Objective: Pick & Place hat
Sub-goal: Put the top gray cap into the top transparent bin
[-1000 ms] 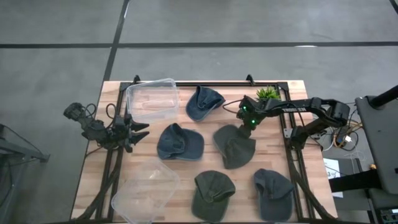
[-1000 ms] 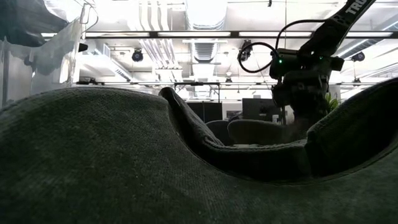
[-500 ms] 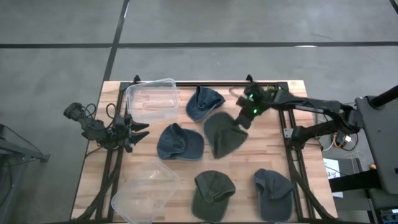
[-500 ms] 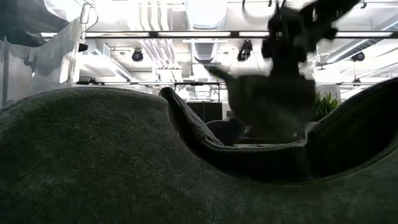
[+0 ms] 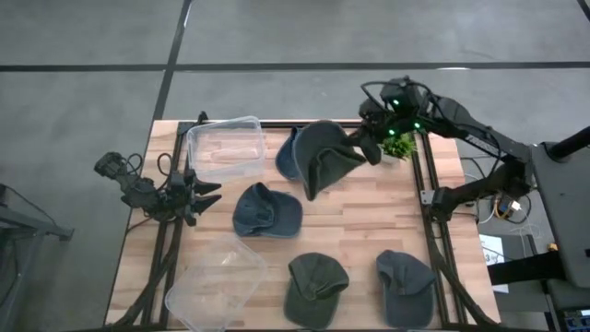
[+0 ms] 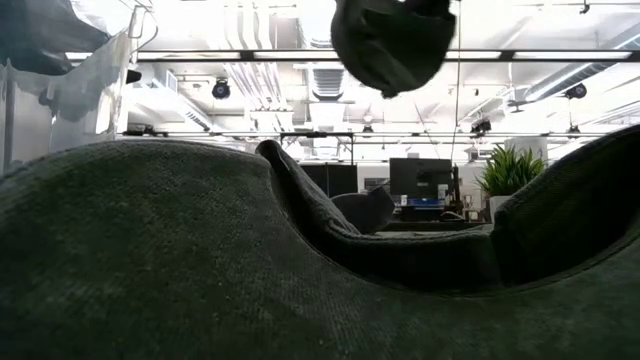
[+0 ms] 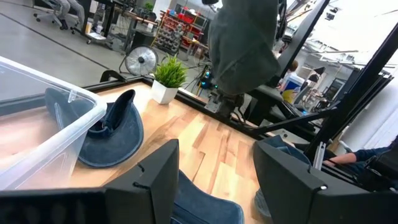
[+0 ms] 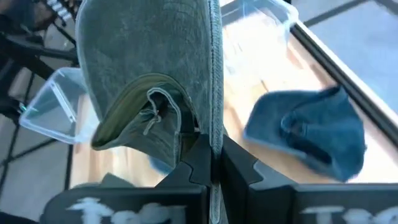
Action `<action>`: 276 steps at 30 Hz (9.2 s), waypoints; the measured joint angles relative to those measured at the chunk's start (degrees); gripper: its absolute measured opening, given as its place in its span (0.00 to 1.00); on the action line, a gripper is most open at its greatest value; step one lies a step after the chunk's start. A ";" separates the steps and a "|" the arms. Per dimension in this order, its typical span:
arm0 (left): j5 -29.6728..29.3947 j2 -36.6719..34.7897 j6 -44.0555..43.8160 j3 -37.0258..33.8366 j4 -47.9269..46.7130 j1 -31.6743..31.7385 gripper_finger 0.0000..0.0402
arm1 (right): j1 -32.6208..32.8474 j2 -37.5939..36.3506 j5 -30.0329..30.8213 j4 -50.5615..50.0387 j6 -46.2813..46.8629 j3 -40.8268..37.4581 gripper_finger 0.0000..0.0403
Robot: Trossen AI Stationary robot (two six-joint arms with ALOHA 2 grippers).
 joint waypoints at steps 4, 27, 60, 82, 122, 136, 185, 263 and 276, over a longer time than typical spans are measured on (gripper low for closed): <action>0.02 0.00 -2.36 0.00 1.05 -0.02 0.50 | 0.11 6.76 -1.65 -0.01 -4.20 6.40 0.02; -6.39 5.95 -14.42 0.00 24.21 0.02 0.50 | 4.21 33.62 -3.69 -2.09 -3.60 35.57 0.02; -7.77 38.89 7.64 15.62 35.94 6.58 0.50 | 10.79 38.68 6.68 -8.04 0.33 43.18 0.03; -13.93 42.42 6.11 16.39 36.47 11.79 0.22 | 12.52 38.59 7.88 -8.94 0.04 43.16 0.03; -41.35 39.18 -5.95 16.35 38.66 24.57 0.01 | 11.76 32.45 9.49 -19.95 -9.56 42.96 0.31; -41.18 41.78 -9.11 15.19 37.04 27.93 0.01 | 11.74 32.45 9.62 -19.75 -15.76 38.28 0.30; -38.83 40.28 -34.54 1.91 40.90 29.81 0.01 | 11.73 27.73 9.57 -19.74 -16.75 37.39 0.28; -13.38 34.62 -96.04 10.47 -9.04 30.38 0.06 | 11.69 27.77 9.60 -19.32 -18.45 37.39 0.25; -13.68 34.21 -96.35 10.47 -10.00 30.38 0.06 | 11.72 27.77 9.60 -19.32 -18.27 37.39 0.23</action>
